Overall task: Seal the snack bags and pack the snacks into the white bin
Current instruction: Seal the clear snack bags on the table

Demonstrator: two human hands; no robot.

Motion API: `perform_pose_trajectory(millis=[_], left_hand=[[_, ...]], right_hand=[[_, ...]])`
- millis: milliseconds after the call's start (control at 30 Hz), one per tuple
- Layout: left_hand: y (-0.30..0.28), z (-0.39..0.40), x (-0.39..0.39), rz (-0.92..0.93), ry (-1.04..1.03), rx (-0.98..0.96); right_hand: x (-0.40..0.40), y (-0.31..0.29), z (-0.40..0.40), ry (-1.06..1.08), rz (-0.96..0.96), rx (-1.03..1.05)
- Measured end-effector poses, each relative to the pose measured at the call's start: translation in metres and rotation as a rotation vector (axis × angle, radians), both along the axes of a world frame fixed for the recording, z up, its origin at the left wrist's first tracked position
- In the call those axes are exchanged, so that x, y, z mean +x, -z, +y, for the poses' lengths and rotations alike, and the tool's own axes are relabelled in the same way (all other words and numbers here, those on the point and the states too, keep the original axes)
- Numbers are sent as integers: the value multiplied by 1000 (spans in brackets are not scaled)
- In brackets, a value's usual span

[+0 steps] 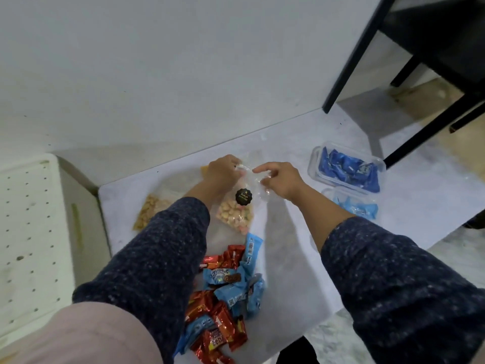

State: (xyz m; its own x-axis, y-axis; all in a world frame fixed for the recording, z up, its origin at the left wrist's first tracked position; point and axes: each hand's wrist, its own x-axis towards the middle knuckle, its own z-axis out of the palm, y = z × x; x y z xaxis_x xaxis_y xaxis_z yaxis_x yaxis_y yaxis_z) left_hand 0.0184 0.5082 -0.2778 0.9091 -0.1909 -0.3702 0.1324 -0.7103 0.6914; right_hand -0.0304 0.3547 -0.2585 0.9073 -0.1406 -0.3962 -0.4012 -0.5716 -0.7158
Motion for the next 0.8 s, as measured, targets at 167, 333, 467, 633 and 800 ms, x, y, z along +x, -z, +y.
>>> perform_pose_trajectory(millis=[167, 333, 467, 633, 800], left_hand=[[-10, 15, -15, -58, -226, -155], [-21, 19, -52, -121, -552, -478], [-48, 6, -75, -272, -736, -624], [-98, -12, -91, -433, -875, -768], [-145, -17, -103, -550, -912, -867]], right_hand=[[13, -23, 0, -125, -53, 142], [13, -47, 1, -125, -95, 354], [13, -69, -4, -147, -135, 513], [12, -102, -7, -165, -200, 658], [2, -144, -8, -198, -304, 784]])
